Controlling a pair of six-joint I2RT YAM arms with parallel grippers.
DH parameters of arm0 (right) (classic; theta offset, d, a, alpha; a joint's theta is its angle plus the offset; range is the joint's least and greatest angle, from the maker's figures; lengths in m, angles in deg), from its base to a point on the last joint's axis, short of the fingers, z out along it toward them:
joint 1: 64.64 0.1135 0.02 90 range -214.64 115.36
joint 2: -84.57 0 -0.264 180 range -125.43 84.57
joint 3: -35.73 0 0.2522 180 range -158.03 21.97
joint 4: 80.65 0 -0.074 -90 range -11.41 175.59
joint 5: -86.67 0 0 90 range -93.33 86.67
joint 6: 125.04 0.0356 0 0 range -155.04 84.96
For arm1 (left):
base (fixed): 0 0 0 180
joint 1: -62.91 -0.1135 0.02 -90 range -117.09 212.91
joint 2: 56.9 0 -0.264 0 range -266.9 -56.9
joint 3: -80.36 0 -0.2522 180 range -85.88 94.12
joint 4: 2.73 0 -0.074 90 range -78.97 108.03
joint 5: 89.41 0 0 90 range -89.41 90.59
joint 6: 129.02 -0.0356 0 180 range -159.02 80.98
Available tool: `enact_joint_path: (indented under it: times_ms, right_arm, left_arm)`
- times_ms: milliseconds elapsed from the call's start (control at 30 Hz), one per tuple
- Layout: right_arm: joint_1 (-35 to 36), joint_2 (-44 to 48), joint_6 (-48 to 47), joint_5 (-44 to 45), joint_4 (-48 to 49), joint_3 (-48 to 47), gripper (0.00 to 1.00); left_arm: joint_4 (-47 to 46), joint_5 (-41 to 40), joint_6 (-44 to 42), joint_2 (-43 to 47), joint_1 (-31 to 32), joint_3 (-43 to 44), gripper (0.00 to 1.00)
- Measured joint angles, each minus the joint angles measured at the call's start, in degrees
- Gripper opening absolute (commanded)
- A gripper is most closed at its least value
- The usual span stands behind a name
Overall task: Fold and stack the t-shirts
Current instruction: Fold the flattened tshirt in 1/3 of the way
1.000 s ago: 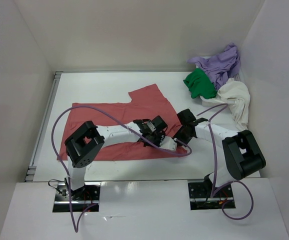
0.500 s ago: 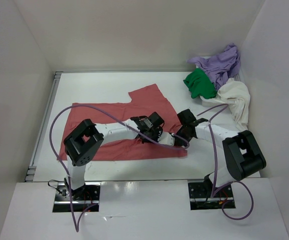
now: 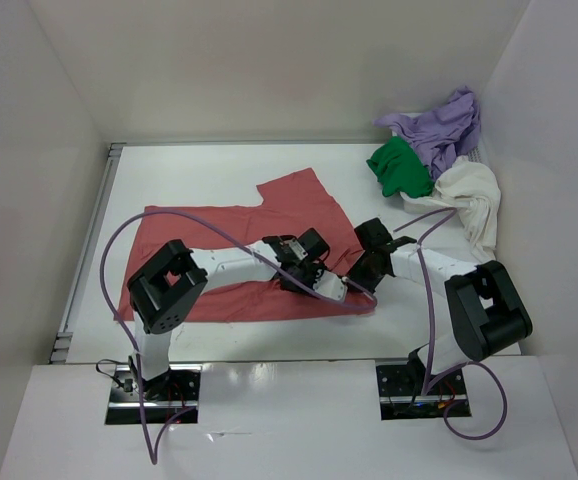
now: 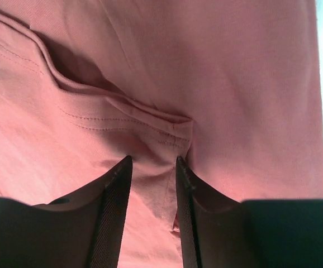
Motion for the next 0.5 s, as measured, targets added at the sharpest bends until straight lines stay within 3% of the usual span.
enact_joint_path:
  times_ms: [500]
  right_arm:
    - [0.0, 0.0, 0.0, 0.0, 0.0, 0.0, 0.00]
  left_arm:
    - [3.4, 2.1, -0.9, 0.2, 2.8, 2.6, 0.47]
